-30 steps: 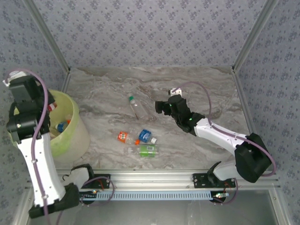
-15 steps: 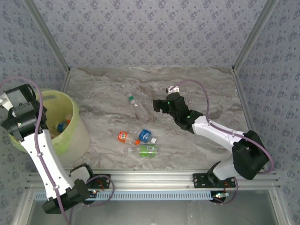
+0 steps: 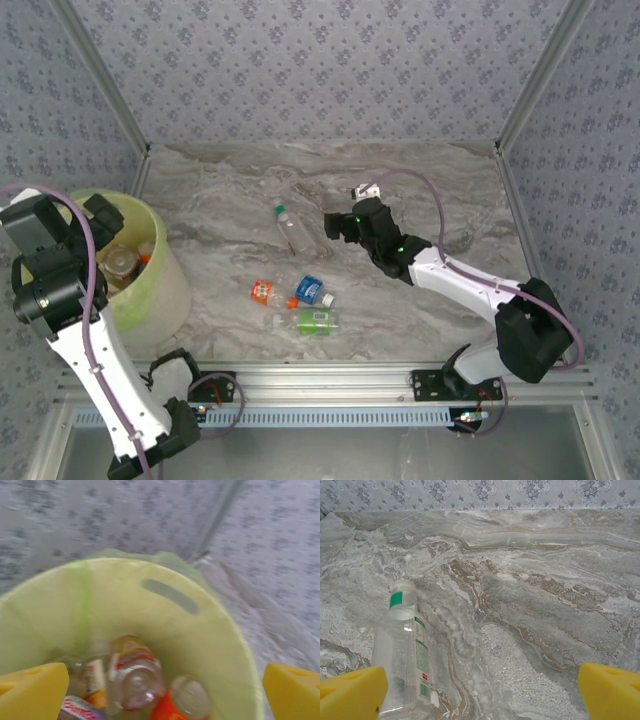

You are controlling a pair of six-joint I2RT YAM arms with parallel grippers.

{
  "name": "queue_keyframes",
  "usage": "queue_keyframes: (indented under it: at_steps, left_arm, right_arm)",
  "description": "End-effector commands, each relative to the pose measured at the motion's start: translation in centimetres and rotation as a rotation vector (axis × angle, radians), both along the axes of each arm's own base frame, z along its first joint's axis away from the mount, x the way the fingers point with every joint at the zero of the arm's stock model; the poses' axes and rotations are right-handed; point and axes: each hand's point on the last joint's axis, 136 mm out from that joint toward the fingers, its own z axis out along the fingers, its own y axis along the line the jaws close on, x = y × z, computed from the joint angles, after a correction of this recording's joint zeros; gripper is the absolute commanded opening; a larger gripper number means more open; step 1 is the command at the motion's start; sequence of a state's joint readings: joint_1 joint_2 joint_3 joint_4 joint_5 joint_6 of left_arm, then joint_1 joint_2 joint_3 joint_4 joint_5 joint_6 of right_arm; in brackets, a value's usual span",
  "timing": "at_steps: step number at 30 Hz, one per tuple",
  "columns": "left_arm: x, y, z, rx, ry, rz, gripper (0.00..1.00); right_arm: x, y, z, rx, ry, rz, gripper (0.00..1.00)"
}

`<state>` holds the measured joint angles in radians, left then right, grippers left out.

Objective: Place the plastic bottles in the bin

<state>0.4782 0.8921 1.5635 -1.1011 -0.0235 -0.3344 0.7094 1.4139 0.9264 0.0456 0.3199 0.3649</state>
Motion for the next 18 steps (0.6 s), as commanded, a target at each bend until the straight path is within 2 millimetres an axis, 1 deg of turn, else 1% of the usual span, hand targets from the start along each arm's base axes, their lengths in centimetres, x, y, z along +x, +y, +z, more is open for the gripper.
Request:
queue_keyframes:
  at_steps: [1,4,5,12,14,16,18]
  left_arm:
    - [1.6,-4.9,2.8,-0.088,-0.156,-0.266,0.99]
    - [2.6,-8.1,3.6,-0.177,-0.220,-0.440,0.99]
    - [2.8,-8.7,3.7,-0.199,-0.232,-0.475,0.99]
    - [3.8,-11.2,3.9,-0.254,-0.281,-0.604,0.99]
    - [4.4,-12.3,3.7,-0.280,-0.284,-0.652,0.99]
    - [5.2,-14.0,3.1,-0.306,-0.272,-0.718,0.99]
    - [5.9,-15.7,2.2,-0.294,-0.230,-0.768,0.99]
  right_arm:
    - [-0.6,0.6,-0.3,-0.036,0.018,0.058,1.00]
    - [-2.2,1.2,-1.5,-0.066,0.066,0.163,1.00]
    - [-2.8,1.4,-1.8,-0.075,0.083,0.201,1.00]
    - [-8.7,2.9,-4.0,-0.158,0.220,0.520,1.00]
    - [-10.3,3.2,-4.6,-0.182,0.251,0.602,0.99]
    - [-12.2,3.6,-5.1,-0.210,0.281,0.698,0.97]
    - [-14.2,4.1,-5.7,-0.244,0.302,0.796,0.96]
